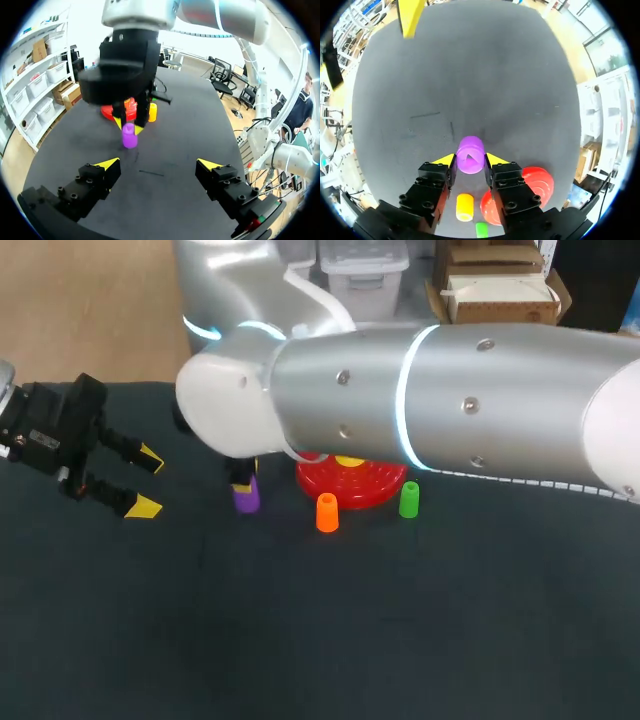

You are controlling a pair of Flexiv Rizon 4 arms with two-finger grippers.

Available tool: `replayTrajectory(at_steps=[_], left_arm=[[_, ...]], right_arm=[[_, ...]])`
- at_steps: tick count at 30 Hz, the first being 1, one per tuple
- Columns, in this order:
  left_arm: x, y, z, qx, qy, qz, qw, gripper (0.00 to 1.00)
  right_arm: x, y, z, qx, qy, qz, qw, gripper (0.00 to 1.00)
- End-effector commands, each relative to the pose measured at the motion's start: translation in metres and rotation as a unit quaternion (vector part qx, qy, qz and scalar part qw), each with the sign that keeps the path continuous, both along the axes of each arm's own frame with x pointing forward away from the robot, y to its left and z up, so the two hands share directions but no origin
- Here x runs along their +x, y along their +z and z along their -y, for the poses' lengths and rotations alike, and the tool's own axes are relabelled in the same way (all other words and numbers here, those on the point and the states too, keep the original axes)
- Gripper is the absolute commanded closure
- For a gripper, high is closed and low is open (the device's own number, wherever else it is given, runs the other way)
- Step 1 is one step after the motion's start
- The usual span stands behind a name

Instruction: Pick up and stack the cylinders on the red base in this order: pink,purple,orange,green

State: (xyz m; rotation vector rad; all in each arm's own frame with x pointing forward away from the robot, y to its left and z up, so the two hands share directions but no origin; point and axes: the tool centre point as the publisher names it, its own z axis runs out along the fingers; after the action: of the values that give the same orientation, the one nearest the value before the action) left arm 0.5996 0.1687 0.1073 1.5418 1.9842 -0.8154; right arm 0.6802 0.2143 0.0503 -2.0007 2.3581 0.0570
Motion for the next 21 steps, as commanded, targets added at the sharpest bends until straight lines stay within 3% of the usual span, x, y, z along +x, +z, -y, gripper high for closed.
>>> replayTrajectory(at_steps=[1, 6, 11, 21], left_arm=[[0.0, -0.001, -0.001, -0.001, -0.001, 0.001, 1.0, 0.0], [0.0, -0.001, -0.001, -0.001, -0.001, 0.001, 1.0, 0.0], [0.0, -0.001, -0.001, -0.001, -0.001, 0.001, 1.0, 0.0], [0.0, -0.001, -0.001, -0.001, -0.001, 0.001, 1.0, 0.0]], right_arm=[[0.002, 0.04, 0.021, 0.019, -0.015, 0.022, 0.999, 1.0], [0.025, 0.094, 0.048, 0.041, -0.053, 0.03, 0.997, 1.0], [0.041, 0.134, 0.078, 0.047, -0.099, 0.025, 0.994, 1.0], [0.043, 0.172, 0.117, 0.039, -0.152, 0.014, 0.988, 1.0]])
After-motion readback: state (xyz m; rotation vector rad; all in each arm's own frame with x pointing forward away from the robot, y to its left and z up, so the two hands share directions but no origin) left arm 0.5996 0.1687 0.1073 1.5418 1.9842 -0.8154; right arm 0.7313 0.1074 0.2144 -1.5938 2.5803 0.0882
